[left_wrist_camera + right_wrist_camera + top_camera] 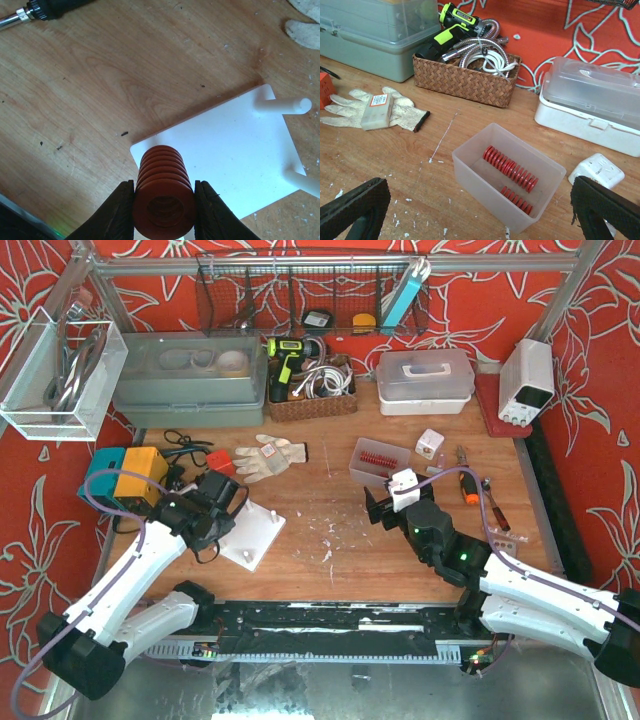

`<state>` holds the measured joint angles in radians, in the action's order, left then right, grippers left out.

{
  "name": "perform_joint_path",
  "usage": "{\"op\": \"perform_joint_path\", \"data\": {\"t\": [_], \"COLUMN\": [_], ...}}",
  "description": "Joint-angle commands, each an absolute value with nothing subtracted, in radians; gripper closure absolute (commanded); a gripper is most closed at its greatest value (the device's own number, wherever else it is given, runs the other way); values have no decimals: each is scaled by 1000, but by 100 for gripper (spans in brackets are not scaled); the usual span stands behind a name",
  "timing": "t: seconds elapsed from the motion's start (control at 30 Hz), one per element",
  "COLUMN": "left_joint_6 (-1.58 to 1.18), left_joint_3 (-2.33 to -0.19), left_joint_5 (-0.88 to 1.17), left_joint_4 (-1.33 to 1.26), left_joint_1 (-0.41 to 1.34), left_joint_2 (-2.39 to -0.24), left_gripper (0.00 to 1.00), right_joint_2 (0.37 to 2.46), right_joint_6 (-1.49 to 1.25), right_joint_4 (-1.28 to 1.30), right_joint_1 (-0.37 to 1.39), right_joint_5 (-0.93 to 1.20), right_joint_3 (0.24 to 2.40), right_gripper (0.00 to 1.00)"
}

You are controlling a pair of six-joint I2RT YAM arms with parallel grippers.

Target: Install the large spring

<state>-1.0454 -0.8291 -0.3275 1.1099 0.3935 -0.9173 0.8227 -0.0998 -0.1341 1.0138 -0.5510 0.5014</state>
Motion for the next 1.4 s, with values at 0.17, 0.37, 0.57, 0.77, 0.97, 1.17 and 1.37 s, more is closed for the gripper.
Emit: {"op": "perform_joint_path", "data": {"t": [0.17,0.37,0.57,0.77,0.97,1.17,1.37], "left_joint_6": [-1065,-1065,-1075,-1071,-1066,-1060,-1042], "left_joint_3": [-801,-762,-733,-778,-856,-839,-769], "left_joint_5": [-328,-314,-281,-293,-324,-352,-293], "left_joint_4": [1105,1070,1038,1077,1147,1172,1072], "left_joint_1": [383,380,373,371,371,371,370], "left_joint_2": [-914,-921,-943,-938,-931,-911,-907], "left_gripper": [100,100,100,100,100,100,100], "right_joint_2": [824,829,833,830,830,831,831], "right_joint_6": [-101,-101,-99,-98,-98,-95,-95], "right_joint_4": [-141,-143,-143,-144,-146,-147,-146], "right_joint_1": [1005,1004,1003,1003,1002,1002,1001], "right_joint_5": [-572,-572,-571,-571,-569,-569,-568], "right_joint_3": [486,486,486,486,485,485,485], "right_gripper": [1,1,1,1,1,1,1]}}
